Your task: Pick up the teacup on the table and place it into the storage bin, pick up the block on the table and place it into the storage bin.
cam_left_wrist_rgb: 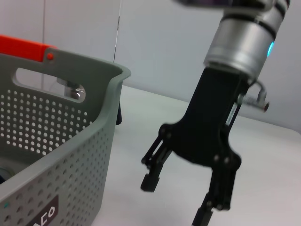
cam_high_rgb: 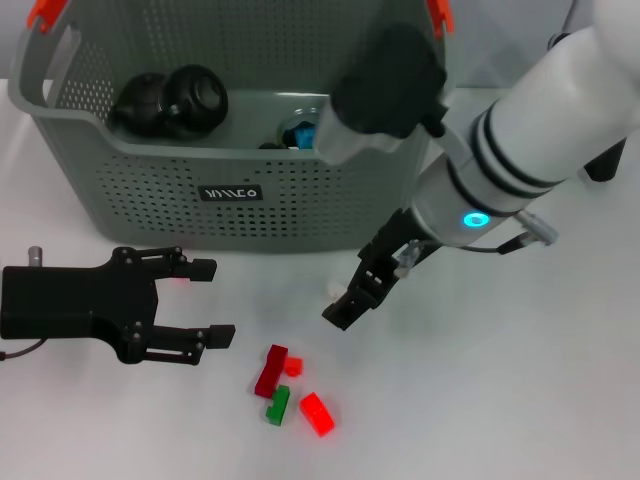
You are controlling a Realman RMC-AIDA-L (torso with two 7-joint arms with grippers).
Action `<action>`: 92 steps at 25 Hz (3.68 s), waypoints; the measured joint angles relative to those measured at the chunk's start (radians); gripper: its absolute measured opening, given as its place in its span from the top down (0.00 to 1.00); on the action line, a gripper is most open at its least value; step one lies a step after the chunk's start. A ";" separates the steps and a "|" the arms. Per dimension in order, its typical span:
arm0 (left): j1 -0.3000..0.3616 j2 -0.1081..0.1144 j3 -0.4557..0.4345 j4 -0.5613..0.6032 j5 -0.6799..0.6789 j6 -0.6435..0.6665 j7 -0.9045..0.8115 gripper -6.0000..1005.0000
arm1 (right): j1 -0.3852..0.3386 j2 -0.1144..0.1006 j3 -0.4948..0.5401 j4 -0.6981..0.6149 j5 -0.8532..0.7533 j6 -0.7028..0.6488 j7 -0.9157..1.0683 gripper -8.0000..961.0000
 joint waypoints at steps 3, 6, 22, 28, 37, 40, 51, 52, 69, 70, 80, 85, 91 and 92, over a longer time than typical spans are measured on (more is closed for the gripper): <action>0.000 0.000 0.000 0.000 0.000 0.000 0.000 0.16 | 0.026 0.003 -0.043 0.072 0.000 0.056 0.006 0.02; 0.000 -0.001 0.000 0.000 0.000 0.000 0.000 0.16 | 0.044 0.004 -0.084 0.129 0.002 0.108 0.016 0.02; -0.003 -0.003 0.000 -0.001 0.000 -0.001 0.002 0.16 | 0.049 0.009 -0.195 0.252 0.033 0.311 0.022 0.19; -0.003 -0.003 0.000 -0.002 0.000 -0.003 0.002 0.16 | 0.049 0.009 -0.218 0.280 0.059 0.373 0.022 0.32; -0.002 -0.003 0.000 -0.002 0.000 -0.007 0.002 0.16 | 0.049 0.008 -0.238 0.303 0.065 0.416 0.017 0.59; -0.001 -0.003 0.000 -0.002 0.000 -0.008 0.003 0.16 | 0.049 0.008 -0.246 0.308 0.071 0.424 0.012 0.58; 0.000 -0.003 0.000 -0.002 0.000 -0.008 0.003 0.16 | 0.049 0.010 -0.266 0.320 0.077 0.434 0.009 0.64; 0.000 -0.003 0.000 -0.002 0.000 -0.008 0.004 0.16 | 0.048 0.009 -0.266 0.320 0.077 0.434 0.011 0.65; 0.003 -0.001 -0.014 0.000 0.000 0.008 -0.001 0.16 | -0.089 -0.007 -0.098 -0.109 0.042 0.106 0.009 0.83; 0.003 0.000 -0.018 0.001 0.000 0.012 -0.002 0.16 | -0.100 -0.007 -0.072 -0.165 0.041 0.066 0.011 0.83; 0.003 0.001 -0.037 0.001 0.000 0.017 0.002 0.16 | -0.084 -0.007 0.195 -0.549 0.038 -0.148 0.032 0.83; 0.001 0.002 -0.037 0.002 0.000 0.019 0.002 0.16 | -0.023 -0.007 0.282 -0.545 -0.008 -0.104 -0.003 0.83; -0.002 0.002 -0.037 0.002 0.000 0.019 0.002 0.16 | 0.043 -0.007 0.296 -0.414 -0.159 -0.001 -0.010 0.83; -0.003 0.002 -0.037 0.002 0.000 0.019 0.002 0.16 | 0.056 -0.007 0.296 -0.374 -0.179 0.020 -0.014 0.83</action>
